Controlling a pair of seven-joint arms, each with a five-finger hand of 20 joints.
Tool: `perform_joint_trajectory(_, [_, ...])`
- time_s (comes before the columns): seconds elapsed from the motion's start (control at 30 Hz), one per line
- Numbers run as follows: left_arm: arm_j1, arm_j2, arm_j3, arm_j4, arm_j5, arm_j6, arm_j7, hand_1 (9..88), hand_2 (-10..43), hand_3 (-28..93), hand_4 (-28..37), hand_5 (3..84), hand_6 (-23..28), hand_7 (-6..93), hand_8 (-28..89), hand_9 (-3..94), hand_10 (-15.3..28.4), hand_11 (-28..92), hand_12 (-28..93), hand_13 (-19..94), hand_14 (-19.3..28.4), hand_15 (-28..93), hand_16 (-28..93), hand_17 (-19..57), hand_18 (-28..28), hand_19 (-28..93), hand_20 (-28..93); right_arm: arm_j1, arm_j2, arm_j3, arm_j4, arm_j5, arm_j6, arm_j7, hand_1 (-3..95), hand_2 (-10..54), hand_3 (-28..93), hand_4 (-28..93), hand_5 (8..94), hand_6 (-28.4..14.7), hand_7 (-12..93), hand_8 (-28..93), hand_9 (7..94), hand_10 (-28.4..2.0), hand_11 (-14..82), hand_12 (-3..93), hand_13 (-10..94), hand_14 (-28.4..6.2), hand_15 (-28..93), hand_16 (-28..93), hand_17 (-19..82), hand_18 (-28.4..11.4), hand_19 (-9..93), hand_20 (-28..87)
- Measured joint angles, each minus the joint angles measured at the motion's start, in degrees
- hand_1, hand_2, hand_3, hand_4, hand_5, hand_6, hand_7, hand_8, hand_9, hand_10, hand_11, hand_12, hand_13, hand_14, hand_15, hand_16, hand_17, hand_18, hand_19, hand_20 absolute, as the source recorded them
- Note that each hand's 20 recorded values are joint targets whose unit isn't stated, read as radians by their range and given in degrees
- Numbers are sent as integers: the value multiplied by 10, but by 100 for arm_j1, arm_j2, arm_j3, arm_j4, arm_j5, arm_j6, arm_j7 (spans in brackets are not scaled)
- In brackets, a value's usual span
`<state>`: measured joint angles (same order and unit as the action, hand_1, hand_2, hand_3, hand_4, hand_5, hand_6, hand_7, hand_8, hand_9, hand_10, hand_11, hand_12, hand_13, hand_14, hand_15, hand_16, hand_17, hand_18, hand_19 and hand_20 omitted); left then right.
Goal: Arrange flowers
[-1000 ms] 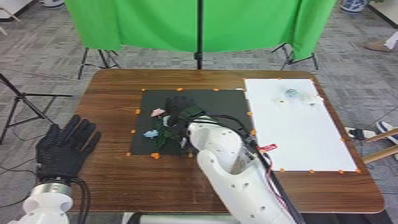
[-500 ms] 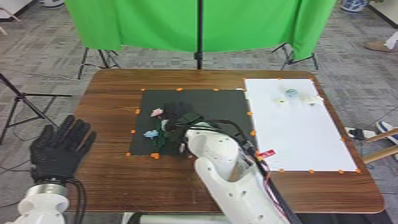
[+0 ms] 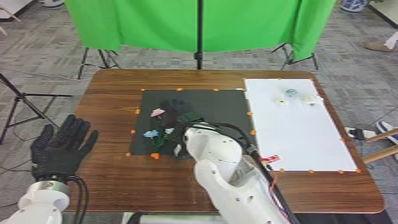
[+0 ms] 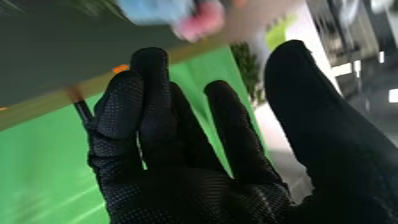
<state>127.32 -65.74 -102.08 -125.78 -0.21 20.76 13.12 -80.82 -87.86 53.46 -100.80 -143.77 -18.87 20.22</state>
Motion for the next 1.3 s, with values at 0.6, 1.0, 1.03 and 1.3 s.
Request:
perform_joint_trajectory(0.6, [163, -95, -62, -59, 179, -48, 123, 276, 149, 746, -283, 509, 92, 131, -95, 477, 150, 251, 123, 362, 158, 468, -67, -18, 145, 332, 170, 997, 734, 2508, 1493, 295, 1321, 1309, 404, -95, 824, -282, 424, -77, 150, -123, 298, -207, 133, 98, 168, -226, 358, 67, 96, -229, 598, 174])
perform_joint_trajectory(1.0, [202, -102, -100, -92, 196, 4, 128, 280, 153, 747, -283, 508, 92, 131, -93, 476, 150, 253, 126, 363, 158, 473, -66, -19, 145, 335, 172, 930, 1310, 3129, 1752, -239, 361, 1184, 511, -95, 834, -282, 450, -45, 179, -141, 334, -159, 140, 94, 241, -192, 333, 86, 133, -215, 610, 198])
perform_joint_trajectory(1.03, [201, -102, -95, -92, 195, 6, 131, 280, 154, 746, -283, 507, 92, 132, -93, 476, 150, 253, 126, 363, 158, 473, -67, -19, 145, 335, 172, 924, 1314, 3129, 1787, -239, 349, 1182, 520, -95, 831, -283, 455, -40, 182, -142, 345, -154, 141, 95, 253, -188, 335, 89, 140, -214, 617, 201])
perform_joint_trajectory(1.3, [84, -93, 64, -64, 448, 126, 98, 285, 159, 746, -283, 510, 94, 137, -94, 477, 153, 261, 128, 363, 160, 478, -68, -19, 145, 338, 173, 772, 1317, 3063, 1788, -334, 101, 990, 545, -95, 833, -283, 465, -30, 190, -148, 370, -144, 144, 107, 339, -158, 380, 123, 182, -211, 661, 224])
